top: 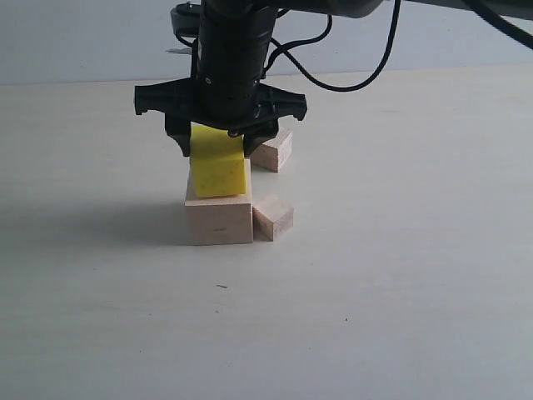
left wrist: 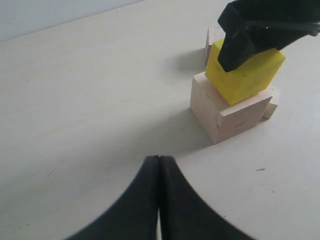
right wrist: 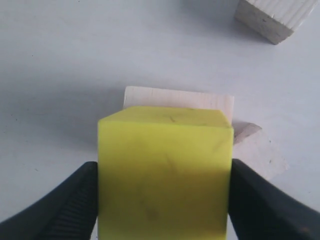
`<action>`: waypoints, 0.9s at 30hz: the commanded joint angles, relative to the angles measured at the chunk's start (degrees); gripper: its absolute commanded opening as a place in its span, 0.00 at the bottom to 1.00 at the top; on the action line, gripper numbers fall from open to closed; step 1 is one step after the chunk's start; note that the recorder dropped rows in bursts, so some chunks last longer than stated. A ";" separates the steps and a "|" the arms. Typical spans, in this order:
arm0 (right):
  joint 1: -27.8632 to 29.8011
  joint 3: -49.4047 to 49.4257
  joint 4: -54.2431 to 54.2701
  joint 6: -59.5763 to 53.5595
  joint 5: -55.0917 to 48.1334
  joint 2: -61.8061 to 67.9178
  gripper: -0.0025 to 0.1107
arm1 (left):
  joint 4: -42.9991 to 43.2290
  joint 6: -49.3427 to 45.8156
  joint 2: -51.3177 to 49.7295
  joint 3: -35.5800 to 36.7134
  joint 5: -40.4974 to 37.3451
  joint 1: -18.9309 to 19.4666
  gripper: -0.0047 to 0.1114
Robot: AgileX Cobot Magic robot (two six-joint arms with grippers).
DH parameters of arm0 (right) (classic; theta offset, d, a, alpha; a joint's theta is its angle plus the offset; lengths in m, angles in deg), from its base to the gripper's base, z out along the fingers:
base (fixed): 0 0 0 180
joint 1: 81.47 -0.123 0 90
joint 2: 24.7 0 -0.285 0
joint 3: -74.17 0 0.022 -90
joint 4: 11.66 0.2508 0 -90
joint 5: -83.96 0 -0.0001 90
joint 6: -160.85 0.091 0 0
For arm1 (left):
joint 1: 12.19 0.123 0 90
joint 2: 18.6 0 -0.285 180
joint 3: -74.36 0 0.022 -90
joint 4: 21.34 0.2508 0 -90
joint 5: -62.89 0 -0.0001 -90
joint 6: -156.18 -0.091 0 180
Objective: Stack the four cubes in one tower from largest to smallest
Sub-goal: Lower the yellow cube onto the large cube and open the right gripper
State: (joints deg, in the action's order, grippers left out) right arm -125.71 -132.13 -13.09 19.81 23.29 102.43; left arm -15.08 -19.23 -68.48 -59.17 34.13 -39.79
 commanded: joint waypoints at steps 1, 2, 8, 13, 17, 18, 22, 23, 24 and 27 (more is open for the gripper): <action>-0.01 -0.41 -1.10 0.44 0.69 -0.29 0.02 | -0.42 0.36 0.12 0.11 0.62 0.19 0.04; -0.01 -0.41 -1.10 0.67 0.69 -0.29 0.02 | -0.42 0.36 0.12 0.11 0.62 0.19 0.04; -0.01 -0.41 -1.10 0.67 0.69 -0.29 0.02 | -0.42 0.36 0.12 0.11 0.62 0.19 0.04; -0.01 -0.41 -0.89 0.67 0.69 0.53 0.02 | -0.42 0.36 0.12 0.11 0.62 0.19 0.04; -0.11 -0.41 -1.09 0.67 0.94 0.77 0.02 | -0.42 0.36 0.12 0.11 0.62 0.19 0.04; -0.11 -0.41 -1.06 0.45 0.94 0.77 0.02 | -0.42 0.36 0.12 0.11 0.62 0.19 0.04; -0.11 -0.41 0.04 0.92 0.71 0.77 0.03 | -0.42 0.36 0.12 0.11 0.62 0.19 0.04; -0.11 -0.41 0.09 1.89 0.55 0.77 0.04 | -0.42 0.36 0.12 0.11 0.62 0.19 0.04; -0.11 -0.41 0.23 2.92 0.45 0.77 0.08 | -0.42 0.36 0.12 0.11 0.62 0.19 0.04; -0.11 -0.41 0.23 2.90 0.45 0.77 0.15 | -0.42 0.36 0.12 0.11 0.62 0.19 0.04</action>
State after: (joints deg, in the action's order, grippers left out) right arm -125.71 -132.13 -12.74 22.16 23.67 103.21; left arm -15.08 -19.11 -68.48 -59.17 34.13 -39.79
